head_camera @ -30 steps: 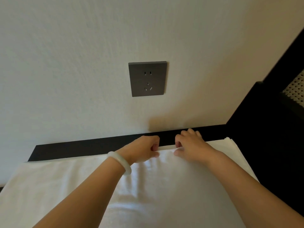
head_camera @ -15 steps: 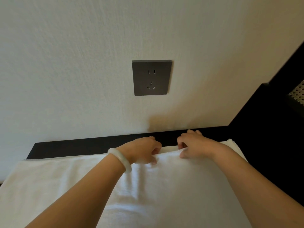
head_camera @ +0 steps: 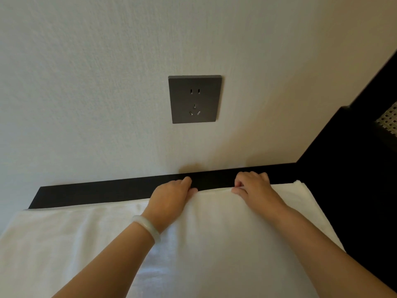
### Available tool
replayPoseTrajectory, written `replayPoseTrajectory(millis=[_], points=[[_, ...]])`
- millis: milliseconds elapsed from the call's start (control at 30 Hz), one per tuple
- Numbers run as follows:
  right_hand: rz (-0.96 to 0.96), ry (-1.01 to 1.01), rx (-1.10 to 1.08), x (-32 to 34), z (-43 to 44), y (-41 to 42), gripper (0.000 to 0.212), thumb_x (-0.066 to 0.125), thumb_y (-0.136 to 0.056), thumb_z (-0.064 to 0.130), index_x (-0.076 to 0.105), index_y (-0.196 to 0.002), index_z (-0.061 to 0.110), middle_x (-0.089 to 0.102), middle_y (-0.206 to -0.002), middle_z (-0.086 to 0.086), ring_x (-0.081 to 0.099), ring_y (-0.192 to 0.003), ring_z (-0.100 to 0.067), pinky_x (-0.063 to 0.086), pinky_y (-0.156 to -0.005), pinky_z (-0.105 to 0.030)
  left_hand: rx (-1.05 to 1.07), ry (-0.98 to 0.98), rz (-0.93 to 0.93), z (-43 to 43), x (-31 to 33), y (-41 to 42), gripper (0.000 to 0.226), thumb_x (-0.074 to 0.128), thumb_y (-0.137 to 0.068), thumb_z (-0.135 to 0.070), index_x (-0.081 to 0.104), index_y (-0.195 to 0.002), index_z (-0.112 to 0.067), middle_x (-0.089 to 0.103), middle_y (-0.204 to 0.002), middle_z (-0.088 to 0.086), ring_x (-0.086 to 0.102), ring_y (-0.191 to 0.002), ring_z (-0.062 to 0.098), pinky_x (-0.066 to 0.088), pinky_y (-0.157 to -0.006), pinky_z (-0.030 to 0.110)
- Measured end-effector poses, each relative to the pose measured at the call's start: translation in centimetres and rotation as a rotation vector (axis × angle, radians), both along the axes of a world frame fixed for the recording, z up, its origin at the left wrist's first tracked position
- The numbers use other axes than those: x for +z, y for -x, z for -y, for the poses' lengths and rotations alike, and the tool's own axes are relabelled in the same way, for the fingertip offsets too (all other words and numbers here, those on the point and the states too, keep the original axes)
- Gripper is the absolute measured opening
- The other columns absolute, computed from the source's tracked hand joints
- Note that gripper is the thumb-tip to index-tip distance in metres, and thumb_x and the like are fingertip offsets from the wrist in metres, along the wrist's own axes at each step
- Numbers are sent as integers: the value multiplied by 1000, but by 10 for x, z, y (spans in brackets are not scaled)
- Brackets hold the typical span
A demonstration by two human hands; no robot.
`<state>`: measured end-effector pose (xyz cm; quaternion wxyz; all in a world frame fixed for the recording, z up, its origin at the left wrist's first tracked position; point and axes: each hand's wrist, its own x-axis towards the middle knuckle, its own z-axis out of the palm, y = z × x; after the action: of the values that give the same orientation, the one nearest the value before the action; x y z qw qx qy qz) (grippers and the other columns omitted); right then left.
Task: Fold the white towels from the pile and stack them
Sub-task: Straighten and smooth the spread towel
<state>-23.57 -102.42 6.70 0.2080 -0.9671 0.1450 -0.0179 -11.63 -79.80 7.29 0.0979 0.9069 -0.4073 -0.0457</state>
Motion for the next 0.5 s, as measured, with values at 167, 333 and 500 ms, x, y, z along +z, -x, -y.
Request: replayPoseTrajectory(millis=[167,333,500], points=[[134,96,-40,-12,3,6,26,49,-98,44,42,-79,28,47,-79,12,38,-79,-12,19,-74,-30,72,-2,15,-1,-5,-8,45,25,-101,-55,52,-92,-21,61,-72,-4,61,-65,18,52,-68,35],[84,310,-157,-2,-4,12,28,47,-99,49,54,-93,23,53,-95,5,46,-93,-18,27,-90,-33,64,-12,207,5,6,-1,25,42,-104,-36,58,-104,-16,62,-94,2,60,-85,22,46,-75,33],[190,280,-53,-6,-41,54,51,39,-97,42,59,-133,11,55,-141,-6,52,-131,-24,22,-112,-40,-222,225,199,32,-4,80,42,39,-96,-34,61,-127,-17,60,-131,8,56,-122,30,38,-107,47]])
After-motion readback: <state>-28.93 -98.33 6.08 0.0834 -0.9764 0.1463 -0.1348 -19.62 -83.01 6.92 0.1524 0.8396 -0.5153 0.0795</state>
